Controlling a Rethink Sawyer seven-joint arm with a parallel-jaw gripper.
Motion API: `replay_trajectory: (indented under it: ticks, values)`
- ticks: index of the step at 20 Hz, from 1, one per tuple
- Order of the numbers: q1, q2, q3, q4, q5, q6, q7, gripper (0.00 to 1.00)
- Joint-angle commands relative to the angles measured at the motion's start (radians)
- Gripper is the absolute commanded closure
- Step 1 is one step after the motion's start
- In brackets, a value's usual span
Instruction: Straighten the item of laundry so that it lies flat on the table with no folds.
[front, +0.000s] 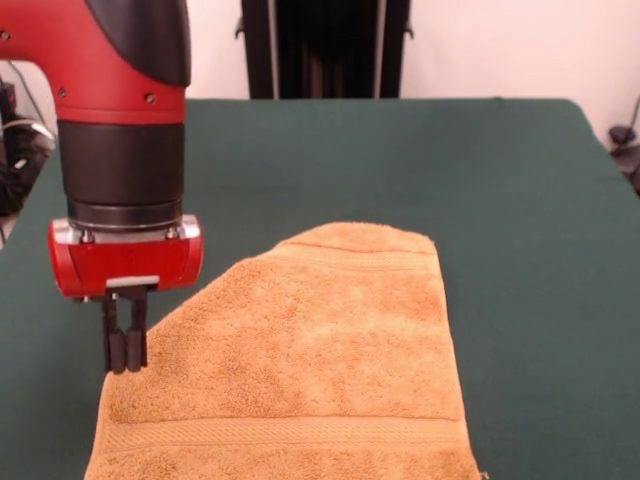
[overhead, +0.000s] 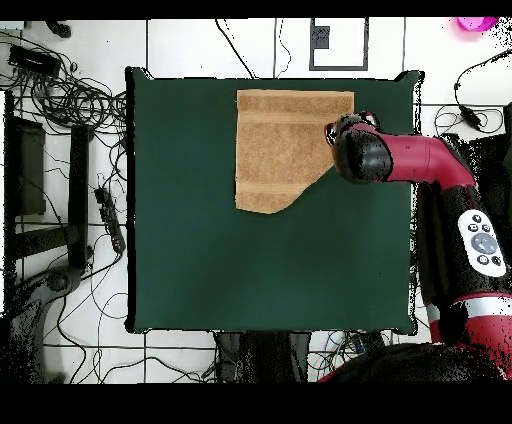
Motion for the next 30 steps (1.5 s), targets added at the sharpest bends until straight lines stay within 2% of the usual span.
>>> replay_trajectory:
  ticks: [1,2,9,14,16,19,23,26,30]
  values:
    - [0.104,-0.013,-0.059,0.028,-0.065,0.213,-0.143,1.0]
    - [0.111,-0.013,-0.064,0.019,-0.07,0.22,-0.151,0.0]
    - [0.137,-0.008,-0.068,-0.021,-0.098,0.338,-0.245,0.0]
    - [0.147,0.002,-0.085,-0.026,-0.122,0.395,-0.251,0.0]
    - [0.162,0.019,-0.112,-0.042,-0.147,0.431,-0.25,0.0]
    - [0.182,0.032,-0.141,-0.069,-0.188,0.523,-0.308,0.0]
    - [0.188,0.041,-0.155,-0.077,-0.224,0.575,-0.338,0.0]
    - [0.182,0.074,-0.152,-0.079,-0.234,0.597,-0.352,0.0]
    - [0.151,0.151,-0.12,-0.09,-0.206,0.591,-0.321,0.0]
